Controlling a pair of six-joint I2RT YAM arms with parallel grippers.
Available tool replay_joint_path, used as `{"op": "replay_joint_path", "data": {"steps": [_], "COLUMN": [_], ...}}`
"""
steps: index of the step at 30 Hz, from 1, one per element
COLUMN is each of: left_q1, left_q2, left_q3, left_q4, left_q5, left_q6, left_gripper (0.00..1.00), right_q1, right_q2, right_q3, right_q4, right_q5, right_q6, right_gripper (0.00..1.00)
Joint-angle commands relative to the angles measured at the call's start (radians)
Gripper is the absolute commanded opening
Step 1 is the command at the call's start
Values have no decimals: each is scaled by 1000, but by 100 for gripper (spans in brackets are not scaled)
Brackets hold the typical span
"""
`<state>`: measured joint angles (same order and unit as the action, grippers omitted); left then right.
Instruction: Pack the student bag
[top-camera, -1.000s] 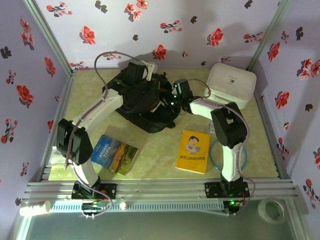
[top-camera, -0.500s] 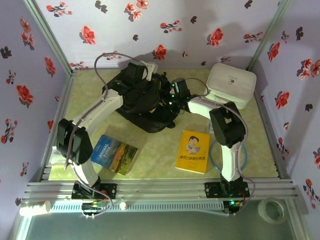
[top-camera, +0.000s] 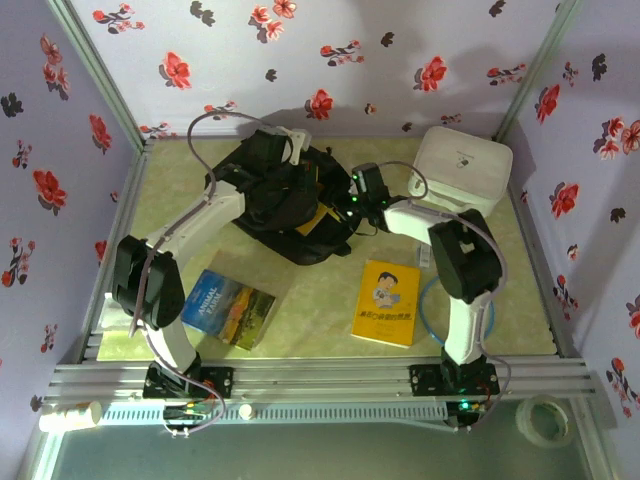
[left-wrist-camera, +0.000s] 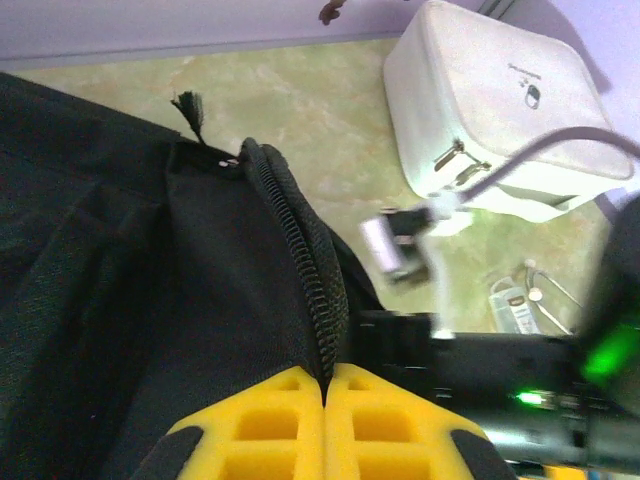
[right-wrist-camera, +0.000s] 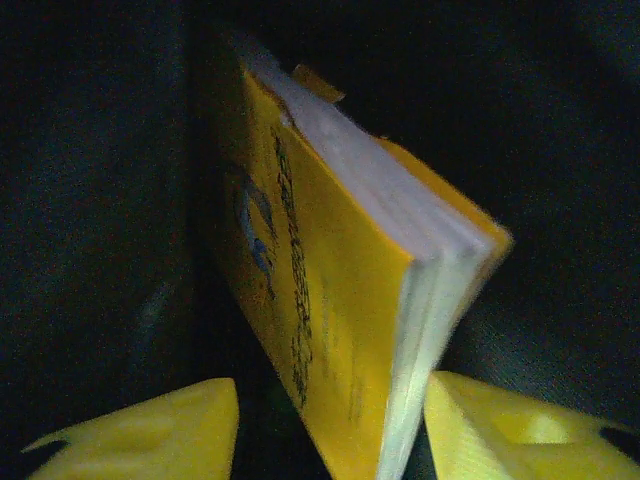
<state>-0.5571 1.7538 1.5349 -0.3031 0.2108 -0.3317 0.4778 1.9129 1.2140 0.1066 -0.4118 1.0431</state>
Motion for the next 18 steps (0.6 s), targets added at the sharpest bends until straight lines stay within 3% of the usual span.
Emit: {"op": "replay_joint_path", "data": {"steps": [1, 5, 8, 10, 12, 14, 18], "left_q1": [9, 9, 2, -12, -29, -48, -113], "left_q2": [-10, -16, -25, -36, -48, -55, -47], "left_q3": [-32, -74, -103, -118, -127, -136, -137], "left_q4": [55, 45, 17, -7, -26, -33, -75], "left_q5": [1, 49, 144, 160, 159, 151, 89], "left_q6": [-5, 11, 24, 28, 17, -29, -118], "left_gripper": [0, 0, 27, 49, 64, 73, 76], "right_q1": [-32, -68, -76, -79, -80, -85, -98], "right_q2": [-176, -348, -462, -516, -560, -599, -656], "right_q3": [-61, -208, -278, -311, -339, -367, -431], "right_q4": [-47, -126, -257, -341, -416, -482, -549], "right_q5": [20, 95, 211, 283, 347, 403, 433], "right_q6": [-71, -100, -149, -178, -195, -199, -185], "right_gripper": [57, 62, 67, 69, 71, 72, 72]}}
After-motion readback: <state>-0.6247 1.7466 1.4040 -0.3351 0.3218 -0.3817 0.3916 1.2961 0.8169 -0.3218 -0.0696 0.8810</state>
